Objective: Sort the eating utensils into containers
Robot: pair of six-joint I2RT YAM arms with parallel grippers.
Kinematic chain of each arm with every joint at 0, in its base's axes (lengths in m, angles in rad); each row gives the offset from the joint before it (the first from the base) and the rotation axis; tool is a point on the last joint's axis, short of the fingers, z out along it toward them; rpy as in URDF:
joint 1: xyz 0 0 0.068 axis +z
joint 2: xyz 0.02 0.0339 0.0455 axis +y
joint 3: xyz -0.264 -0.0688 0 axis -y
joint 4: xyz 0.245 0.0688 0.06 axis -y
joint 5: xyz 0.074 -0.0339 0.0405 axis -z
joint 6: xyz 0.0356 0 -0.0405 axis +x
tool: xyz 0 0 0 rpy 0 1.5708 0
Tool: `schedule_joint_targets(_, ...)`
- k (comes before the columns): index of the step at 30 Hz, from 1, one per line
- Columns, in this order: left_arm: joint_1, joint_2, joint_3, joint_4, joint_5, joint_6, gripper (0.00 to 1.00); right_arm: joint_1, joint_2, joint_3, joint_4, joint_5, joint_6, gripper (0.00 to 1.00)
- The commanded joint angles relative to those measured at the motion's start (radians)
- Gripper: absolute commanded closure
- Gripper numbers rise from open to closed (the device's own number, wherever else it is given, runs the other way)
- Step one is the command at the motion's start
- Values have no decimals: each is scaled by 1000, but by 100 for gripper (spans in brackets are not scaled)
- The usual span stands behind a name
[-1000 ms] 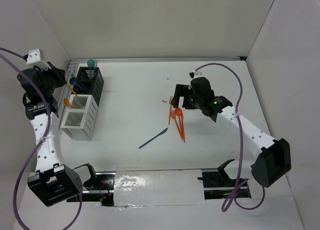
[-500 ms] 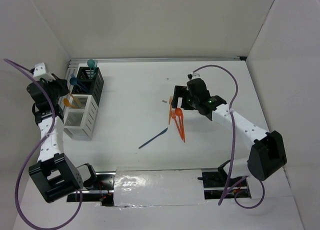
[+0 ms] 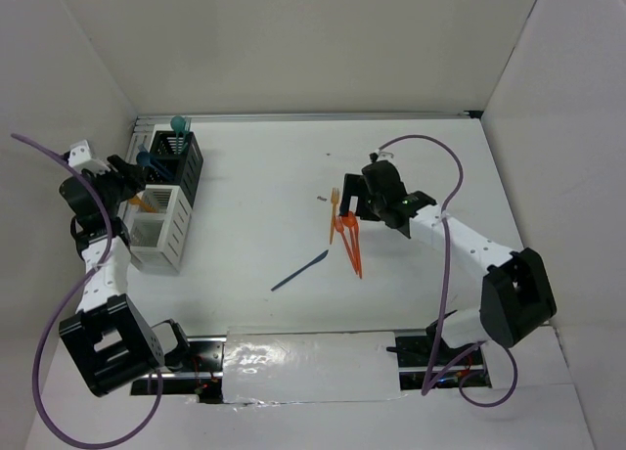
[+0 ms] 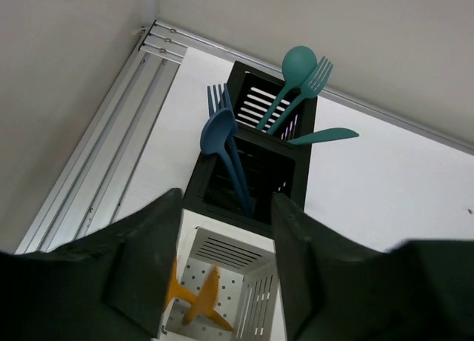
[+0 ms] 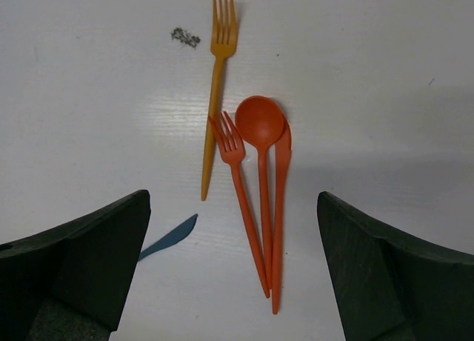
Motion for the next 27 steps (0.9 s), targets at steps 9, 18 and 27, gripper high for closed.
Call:
schedule_joint_targets(9,-21,-74,312,-163,168,62,28,-2,54,-120,20,45,48,5)
schedule_joint_targets(18,-340,-14,509,-533,379,175,28,15,100,-201,52,45,48,21)
schedule_joint_targets(27,-549,-119,389,-628,293,99,27,35,135,-93,72,14,-4,24)
